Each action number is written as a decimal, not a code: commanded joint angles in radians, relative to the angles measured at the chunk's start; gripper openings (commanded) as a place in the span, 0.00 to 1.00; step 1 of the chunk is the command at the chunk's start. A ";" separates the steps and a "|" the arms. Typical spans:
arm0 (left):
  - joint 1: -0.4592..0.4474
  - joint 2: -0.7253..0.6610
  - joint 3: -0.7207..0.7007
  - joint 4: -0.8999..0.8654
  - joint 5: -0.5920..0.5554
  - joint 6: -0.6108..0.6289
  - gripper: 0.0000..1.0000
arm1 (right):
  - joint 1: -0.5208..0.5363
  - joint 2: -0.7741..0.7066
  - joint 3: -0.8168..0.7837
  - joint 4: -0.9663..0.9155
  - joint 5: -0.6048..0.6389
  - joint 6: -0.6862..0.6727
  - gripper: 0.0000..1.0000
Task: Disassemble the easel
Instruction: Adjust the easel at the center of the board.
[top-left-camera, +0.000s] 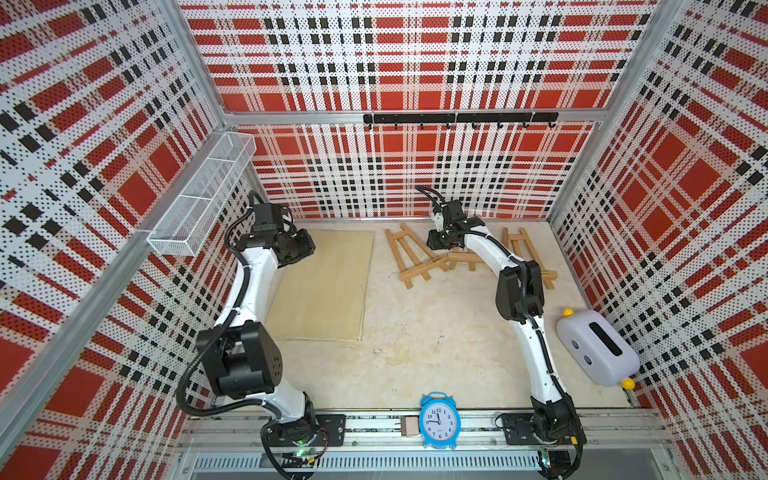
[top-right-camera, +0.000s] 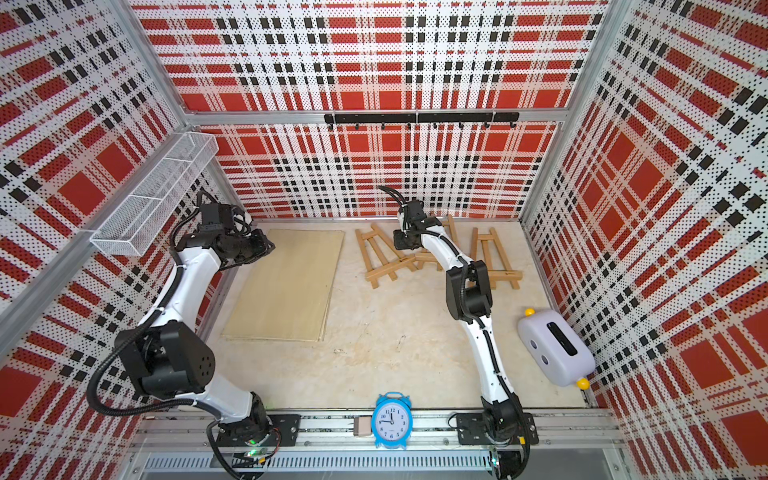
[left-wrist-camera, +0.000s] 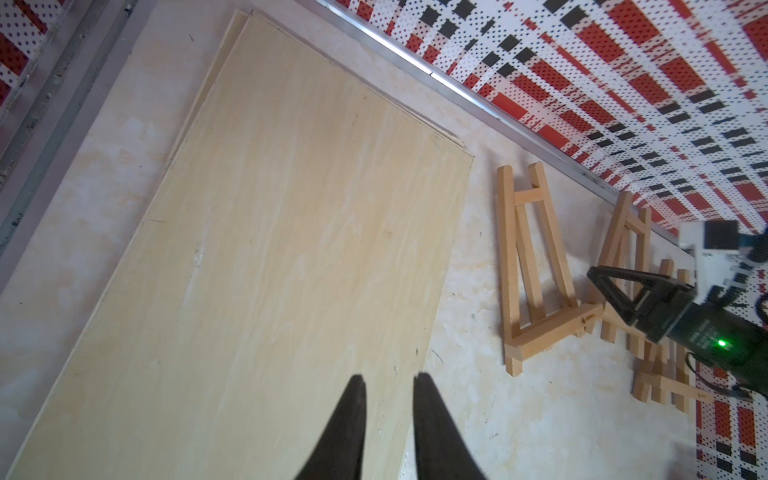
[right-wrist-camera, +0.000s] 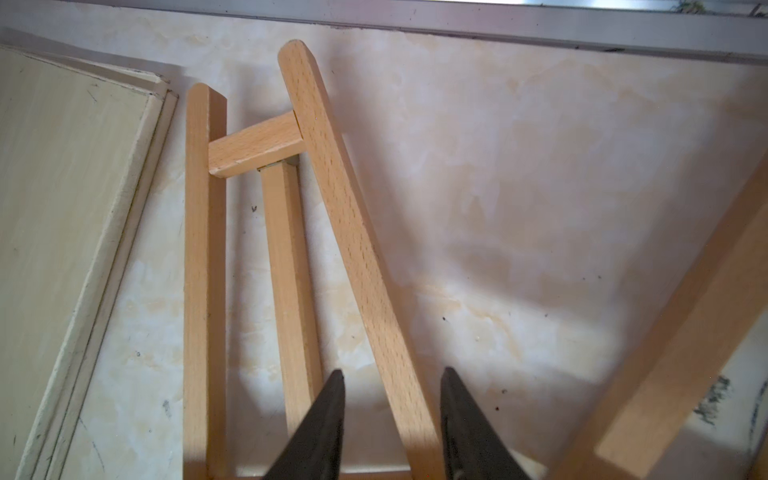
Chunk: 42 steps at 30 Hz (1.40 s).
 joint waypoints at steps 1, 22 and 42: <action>-0.006 -0.070 -0.004 0.000 -0.001 -0.021 0.26 | -0.004 0.005 -0.029 0.012 -0.028 0.032 0.40; 0.014 -0.086 -0.020 -0.016 0.057 0.004 0.26 | 0.062 -0.125 -0.236 0.046 -0.133 0.172 0.35; 0.021 -0.090 -0.012 0.051 0.156 0.013 0.30 | 0.013 -0.450 -0.402 0.116 0.166 0.136 0.45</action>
